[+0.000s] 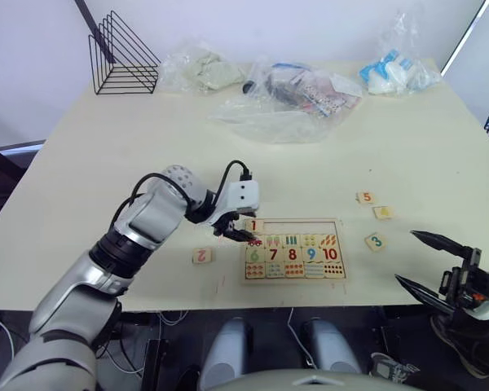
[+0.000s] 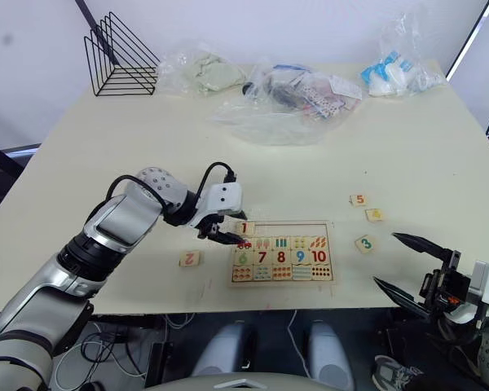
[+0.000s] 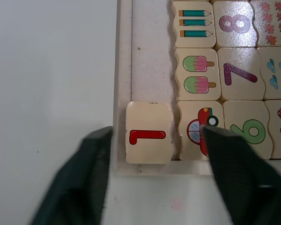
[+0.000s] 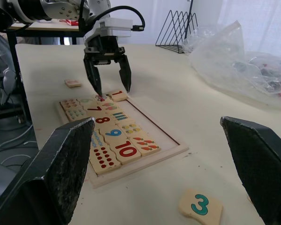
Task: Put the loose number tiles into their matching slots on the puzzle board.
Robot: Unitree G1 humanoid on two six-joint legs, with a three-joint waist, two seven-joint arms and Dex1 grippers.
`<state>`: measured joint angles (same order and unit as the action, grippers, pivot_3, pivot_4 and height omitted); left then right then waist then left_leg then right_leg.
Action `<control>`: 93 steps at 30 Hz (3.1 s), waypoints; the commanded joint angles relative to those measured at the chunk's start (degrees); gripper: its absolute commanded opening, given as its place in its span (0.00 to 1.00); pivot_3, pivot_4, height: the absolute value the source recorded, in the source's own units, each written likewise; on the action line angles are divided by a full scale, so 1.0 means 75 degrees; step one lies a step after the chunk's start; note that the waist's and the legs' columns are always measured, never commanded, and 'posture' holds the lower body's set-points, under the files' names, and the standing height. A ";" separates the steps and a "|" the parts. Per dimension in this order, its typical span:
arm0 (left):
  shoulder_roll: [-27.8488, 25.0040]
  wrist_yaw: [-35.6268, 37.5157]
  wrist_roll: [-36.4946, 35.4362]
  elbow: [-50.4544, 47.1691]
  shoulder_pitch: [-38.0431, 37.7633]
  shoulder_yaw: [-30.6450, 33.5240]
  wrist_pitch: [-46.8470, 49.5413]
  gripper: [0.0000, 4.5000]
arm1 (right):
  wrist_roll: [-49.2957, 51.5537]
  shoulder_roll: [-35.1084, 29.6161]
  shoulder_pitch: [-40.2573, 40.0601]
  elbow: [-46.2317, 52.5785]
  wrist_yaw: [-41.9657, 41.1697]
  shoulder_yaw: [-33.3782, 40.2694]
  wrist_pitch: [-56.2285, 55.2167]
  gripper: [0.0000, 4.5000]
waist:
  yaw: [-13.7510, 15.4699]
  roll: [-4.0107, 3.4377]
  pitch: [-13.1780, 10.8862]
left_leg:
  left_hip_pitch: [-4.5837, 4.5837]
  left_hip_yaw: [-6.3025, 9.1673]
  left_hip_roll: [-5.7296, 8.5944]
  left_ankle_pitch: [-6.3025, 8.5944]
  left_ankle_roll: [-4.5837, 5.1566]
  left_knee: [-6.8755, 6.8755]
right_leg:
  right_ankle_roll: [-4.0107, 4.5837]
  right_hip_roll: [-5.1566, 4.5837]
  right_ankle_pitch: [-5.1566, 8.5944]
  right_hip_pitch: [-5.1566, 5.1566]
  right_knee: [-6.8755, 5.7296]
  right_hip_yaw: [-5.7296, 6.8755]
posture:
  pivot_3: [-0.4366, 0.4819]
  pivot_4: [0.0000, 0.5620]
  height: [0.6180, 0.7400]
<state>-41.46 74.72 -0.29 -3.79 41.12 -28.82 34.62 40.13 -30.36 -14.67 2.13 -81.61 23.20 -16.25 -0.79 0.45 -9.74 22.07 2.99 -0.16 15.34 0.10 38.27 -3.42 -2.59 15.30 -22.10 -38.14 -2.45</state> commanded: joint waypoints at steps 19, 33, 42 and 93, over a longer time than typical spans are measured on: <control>0.0560 0.0169 -0.0959 0.1976 0.0630 0.1380 -0.1445 0.82 | 0.0005 0.0011 -0.0093 0.0226 0.0178 0.0021 -0.0070 1.00 | 0.0000 0.0000 0.0000 | -0.0002 0.0001 0.0000 0.0000 0.0000 0.0004 | 0.0000 0.0000 0.0000 0.0001 -0.0004 0.0002 | 0.48 0.27 1.00; 0.0679 0.0981 -0.0862 0.3982 0.0686 0.1485 -0.3557 0.00 | 0.0014 -0.0006 -0.0231 0.0312 0.0277 0.0063 -0.0118 1.00 | 0.0000 0.0000 0.0000 | 0.0001 0.0000 0.0002 0.0000 0.0000 0.0006 | 0.0000 0.0000 -0.0001 0.0001 -0.0005 0.0003 | 0.48 0.27 1.00; 0.0594 0.1231 -0.0840 0.3900 0.0577 0.1530 -0.3519 0.00 | 0.0025 -0.0020 -0.0231 0.0296 0.0248 0.0060 -0.0127 1.00 | 0.0000 0.0000 0.0000 | 0.0000 0.0002 0.0002 0.0000 0.0000 0.0006 | 0.0000 0.0000 -0.0001 0.0001 -0.0006 0.0004 | 0.48 0.27 1.00; 0.0854 0.1097 -0.0564 0.3916 0.0163 0.1459 -0.3800 0.00 | -0.0045 -0.0007 -0.0149 0.0285 0.0297 0.0020 -0.0123 1.00 | 0.0000 0.0000 0.0000 | 0.0000 0.0003 0.0002 0.0000 0.0000 0.0006 | 0.0000 0.0000 -0.0001 0.0001 -0.0007 0.0005 | 0.48 0.27 1.00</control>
<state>-35.15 82.60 -4.48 26.00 42.23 -18.58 6.91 39.28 -30.14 -15.77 2.50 -79.54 22.88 -16.46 -0.79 0.45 -9.74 22.07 3.01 -0.15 15.34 0.10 38.32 -3.42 -2.59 15.29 -22.09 -38.19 -2.41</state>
